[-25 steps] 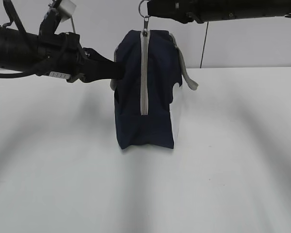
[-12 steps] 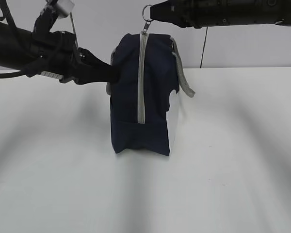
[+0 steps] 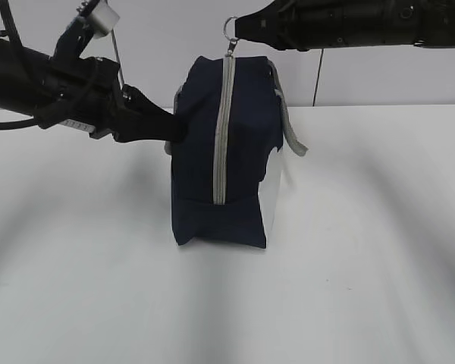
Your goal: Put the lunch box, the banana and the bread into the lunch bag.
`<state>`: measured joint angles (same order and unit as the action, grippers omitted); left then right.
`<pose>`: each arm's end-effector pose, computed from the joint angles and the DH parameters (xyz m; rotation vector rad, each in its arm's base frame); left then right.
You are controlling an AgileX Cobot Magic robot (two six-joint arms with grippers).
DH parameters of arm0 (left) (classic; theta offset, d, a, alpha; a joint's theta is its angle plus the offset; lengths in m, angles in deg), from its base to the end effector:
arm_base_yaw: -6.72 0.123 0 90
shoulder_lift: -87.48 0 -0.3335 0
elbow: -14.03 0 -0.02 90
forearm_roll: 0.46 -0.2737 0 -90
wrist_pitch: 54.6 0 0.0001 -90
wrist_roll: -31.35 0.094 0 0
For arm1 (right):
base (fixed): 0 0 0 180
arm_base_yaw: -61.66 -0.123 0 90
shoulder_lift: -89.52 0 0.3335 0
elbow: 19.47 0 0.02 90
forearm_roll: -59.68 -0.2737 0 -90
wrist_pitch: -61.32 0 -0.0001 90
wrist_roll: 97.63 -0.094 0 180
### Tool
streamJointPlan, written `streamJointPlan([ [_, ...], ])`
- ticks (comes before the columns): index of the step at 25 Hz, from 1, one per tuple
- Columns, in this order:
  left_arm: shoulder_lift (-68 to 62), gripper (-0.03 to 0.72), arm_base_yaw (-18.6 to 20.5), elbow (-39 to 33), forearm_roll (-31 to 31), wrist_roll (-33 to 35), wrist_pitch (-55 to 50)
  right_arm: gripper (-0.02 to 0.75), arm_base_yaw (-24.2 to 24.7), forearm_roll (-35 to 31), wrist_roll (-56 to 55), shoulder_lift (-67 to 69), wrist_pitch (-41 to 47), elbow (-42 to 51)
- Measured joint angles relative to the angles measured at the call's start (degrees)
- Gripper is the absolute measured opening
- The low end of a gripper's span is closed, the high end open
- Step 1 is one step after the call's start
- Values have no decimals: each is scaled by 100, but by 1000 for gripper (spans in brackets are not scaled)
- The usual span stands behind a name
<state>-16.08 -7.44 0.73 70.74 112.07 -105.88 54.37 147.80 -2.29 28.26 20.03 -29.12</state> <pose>0.3448 -0.1586 0.2938 0.9961 2.0294 -0.9454 0.4812 0.1240 0.3236 -0.6514 1.7409 0.7251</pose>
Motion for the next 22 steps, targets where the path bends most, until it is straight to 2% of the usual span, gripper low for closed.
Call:
streamJointPlan([
  [6, 0, 3, 0, 0, -348, -225, -89, -16, 0, 74, -144, 254, -11, -422],
  [14, 0, 3, 0, 0, -736, -297, -165, -16, 0, 655, -838, 809, -144, -1207],
  [22, 3, 3, 61, 0, -867, -377, -390, -16, 0, 963, -1292, 1314, -318, -1925],
])
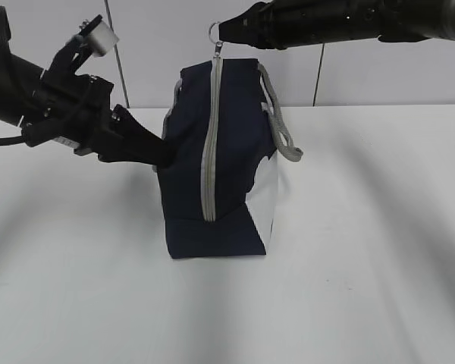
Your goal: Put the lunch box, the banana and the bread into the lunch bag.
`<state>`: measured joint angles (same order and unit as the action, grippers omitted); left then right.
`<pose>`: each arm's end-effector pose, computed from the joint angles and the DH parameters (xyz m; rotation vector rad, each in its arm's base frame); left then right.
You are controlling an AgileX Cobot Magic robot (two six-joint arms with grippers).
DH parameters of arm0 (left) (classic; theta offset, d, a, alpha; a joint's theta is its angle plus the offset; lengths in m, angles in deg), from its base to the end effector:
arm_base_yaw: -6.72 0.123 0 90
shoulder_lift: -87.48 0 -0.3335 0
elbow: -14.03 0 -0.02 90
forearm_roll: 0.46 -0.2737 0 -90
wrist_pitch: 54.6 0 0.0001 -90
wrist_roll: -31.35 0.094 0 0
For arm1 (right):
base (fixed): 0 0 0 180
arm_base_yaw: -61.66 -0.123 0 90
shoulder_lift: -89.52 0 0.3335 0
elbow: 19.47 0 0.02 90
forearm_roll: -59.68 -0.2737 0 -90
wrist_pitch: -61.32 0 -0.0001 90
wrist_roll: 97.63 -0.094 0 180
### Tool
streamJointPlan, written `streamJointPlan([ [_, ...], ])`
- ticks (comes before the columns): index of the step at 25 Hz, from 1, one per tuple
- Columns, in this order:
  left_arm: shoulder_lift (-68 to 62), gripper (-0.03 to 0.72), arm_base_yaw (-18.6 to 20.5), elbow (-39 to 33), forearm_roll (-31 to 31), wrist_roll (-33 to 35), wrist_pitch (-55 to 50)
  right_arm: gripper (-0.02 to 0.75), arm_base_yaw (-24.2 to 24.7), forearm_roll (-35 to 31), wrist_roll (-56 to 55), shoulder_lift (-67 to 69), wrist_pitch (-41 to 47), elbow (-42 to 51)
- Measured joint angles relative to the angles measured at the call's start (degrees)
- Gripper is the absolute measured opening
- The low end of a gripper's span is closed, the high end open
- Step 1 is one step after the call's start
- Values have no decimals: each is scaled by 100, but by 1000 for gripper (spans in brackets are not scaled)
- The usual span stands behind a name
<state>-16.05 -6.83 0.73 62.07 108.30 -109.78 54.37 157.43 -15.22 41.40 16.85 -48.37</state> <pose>0.3369 -0.1517 0.2856 1.1189 2.1108 -0.9305 0.5445 0.1354 0.3056 -0.6772 1.7747 0.7830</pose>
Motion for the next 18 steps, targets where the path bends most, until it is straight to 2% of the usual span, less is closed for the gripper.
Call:
streamJointPlan([
  [9, 0, 3, 427, 0, -262, -287, -466, -16, 0, 231, -447, 596, -181, -789],
  [18, 0, 3, 463, 0, -439, -418, -950, -16, 0, 292, -522, 995, -9, -969],
])
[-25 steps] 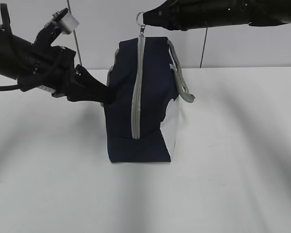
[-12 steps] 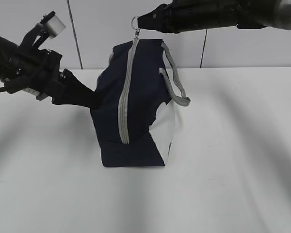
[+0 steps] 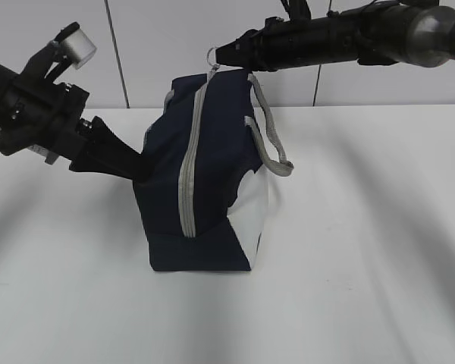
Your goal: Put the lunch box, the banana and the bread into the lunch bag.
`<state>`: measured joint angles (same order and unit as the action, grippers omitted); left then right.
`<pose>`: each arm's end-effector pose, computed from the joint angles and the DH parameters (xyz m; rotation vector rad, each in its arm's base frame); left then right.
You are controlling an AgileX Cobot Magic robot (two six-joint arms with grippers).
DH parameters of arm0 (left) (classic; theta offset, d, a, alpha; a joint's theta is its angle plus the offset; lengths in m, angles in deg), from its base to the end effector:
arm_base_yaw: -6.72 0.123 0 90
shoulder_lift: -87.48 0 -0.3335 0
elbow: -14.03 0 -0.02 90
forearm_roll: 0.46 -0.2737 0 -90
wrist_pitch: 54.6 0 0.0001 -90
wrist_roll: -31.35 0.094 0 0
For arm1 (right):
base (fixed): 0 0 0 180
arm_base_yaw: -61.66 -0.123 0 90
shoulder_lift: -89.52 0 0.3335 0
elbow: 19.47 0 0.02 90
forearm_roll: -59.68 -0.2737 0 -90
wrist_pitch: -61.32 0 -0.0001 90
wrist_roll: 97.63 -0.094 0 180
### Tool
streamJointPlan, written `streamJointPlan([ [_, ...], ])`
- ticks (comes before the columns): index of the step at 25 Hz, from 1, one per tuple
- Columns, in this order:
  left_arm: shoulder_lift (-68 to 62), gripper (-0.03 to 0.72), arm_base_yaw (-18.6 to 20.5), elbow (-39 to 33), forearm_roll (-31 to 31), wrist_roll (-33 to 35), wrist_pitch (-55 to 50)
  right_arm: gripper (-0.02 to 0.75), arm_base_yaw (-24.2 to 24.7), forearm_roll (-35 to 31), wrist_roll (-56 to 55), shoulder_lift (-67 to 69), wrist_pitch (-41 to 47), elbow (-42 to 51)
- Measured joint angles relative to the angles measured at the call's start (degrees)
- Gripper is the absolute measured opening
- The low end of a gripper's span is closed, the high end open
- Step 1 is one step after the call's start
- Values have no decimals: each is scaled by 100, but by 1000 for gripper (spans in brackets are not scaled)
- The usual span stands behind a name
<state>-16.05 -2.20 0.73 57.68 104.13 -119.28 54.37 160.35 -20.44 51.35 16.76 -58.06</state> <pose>0.3314 -0.1251 0.2834 1.1336 2.2135 -1.0407 0.5826 0.1398 0.2587 -0.6442 1.8377 0.8094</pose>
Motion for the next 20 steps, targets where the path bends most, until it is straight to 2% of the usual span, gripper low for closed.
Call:
streamJointPlan([
  [10, 18, 3, 0, 0, -223, -133, -78, -16, 0, -191, -11, 174, 232, -10],
  [15, 37, 7, 13, 0, -33, -228, -84, -16, 0, -205, -11, 182, 222, -10],
  [17, 37, 29, 37, 0, 149, -290, -104, -16, 0, -208, -11, 182, 222, -10],
  [20, 64, 130, 144, 0, 352, -505, -238, -16, 0, -208, -11, 182, 175, -10],
])
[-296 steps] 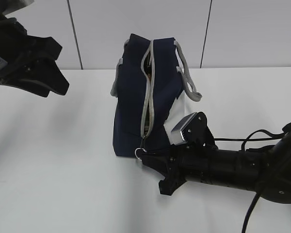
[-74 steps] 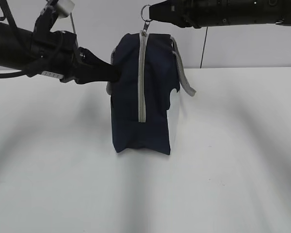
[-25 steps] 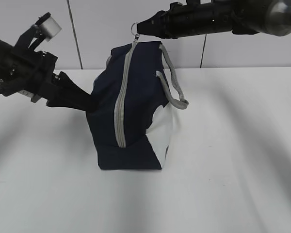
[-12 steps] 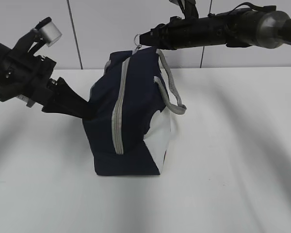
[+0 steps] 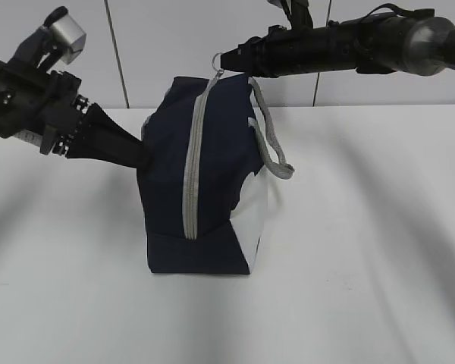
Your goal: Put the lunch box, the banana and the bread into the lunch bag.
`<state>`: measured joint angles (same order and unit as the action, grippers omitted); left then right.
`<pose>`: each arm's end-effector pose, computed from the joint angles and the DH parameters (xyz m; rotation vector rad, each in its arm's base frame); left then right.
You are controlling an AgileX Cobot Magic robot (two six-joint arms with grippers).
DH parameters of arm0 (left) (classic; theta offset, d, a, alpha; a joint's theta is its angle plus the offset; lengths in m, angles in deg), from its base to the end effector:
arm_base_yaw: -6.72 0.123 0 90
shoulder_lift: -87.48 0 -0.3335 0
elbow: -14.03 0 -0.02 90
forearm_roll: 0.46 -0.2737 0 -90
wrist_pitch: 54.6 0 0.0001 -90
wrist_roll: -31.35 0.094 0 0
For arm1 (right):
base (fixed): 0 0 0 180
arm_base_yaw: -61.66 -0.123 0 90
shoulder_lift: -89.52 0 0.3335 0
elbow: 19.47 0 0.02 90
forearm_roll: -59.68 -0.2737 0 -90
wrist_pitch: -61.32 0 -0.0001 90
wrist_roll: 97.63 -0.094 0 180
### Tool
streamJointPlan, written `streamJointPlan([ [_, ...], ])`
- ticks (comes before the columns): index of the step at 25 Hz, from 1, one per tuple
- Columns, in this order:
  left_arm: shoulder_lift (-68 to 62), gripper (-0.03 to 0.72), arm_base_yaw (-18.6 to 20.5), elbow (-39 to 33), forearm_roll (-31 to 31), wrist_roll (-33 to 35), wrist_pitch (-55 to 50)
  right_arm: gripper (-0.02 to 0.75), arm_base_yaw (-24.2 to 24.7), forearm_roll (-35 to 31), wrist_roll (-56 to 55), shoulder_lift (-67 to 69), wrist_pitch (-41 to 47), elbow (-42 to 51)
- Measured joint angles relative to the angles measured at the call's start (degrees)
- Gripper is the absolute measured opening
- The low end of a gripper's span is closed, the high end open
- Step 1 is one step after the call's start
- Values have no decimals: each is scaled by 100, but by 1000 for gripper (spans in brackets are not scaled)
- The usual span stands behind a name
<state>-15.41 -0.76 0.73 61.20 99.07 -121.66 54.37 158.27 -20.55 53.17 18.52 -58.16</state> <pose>0.3306 -0.1203 0.2922 0.9853 2.2489 -1.1532 0.5896 0.1390 0.2423 -0.5814 1.8582 0.8195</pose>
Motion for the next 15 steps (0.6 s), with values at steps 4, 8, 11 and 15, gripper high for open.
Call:
streamJointPlan([
  [4, 201, 324, 279, 0, 100, -162, -65, -16, 0, 0, -10, 0, -22, 0],
  [8, 532, 381, 605, 0, 593, -188, 103, -16, 0, 0, -10, 0, -35, 0],
  [11, 640, 386, 675, 0, 1246, -188, 906, -16, 0, 0, -10, 0, -47, 0],
  [15, 492, 388, 632, 0, 2134, -188, 2108, -16, 0, 0, -10, 0, -47, 0],
])
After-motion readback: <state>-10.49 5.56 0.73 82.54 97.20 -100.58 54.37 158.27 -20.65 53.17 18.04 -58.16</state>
